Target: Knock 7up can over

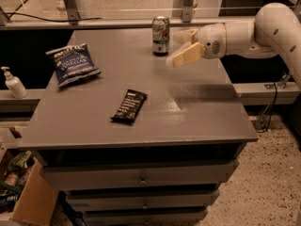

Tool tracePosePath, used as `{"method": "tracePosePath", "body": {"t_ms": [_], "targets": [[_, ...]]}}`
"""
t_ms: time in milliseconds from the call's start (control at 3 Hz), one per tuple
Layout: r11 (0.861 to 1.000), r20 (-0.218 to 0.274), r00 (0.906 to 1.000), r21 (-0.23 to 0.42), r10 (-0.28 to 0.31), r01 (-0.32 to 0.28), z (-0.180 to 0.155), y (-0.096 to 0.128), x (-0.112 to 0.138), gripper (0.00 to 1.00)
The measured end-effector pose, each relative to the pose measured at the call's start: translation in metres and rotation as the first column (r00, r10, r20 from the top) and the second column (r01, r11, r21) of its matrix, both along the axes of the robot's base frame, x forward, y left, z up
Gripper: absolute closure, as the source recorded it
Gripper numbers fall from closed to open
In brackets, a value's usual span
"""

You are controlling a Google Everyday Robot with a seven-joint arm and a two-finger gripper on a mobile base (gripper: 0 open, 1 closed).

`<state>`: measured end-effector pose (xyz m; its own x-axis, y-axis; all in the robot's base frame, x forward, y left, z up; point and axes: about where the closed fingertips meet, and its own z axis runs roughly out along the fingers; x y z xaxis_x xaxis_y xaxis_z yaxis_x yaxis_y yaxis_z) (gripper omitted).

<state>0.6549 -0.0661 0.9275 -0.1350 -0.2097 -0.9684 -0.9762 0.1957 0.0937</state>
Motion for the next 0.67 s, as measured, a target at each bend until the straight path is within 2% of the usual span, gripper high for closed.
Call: {"method": "tracePosePath", "body": {"t_ms": [333, 667], "targets": [[0.998, 0.005, 0.9978, -0.018, -0.065, 0.066, -0.011, -0.014, 0.013, 0.0], [0.987, 0.008, 0.9871, -0.032, -0.16, 0.16, -0.022, -0.026, 0.045, 0.0]]}}
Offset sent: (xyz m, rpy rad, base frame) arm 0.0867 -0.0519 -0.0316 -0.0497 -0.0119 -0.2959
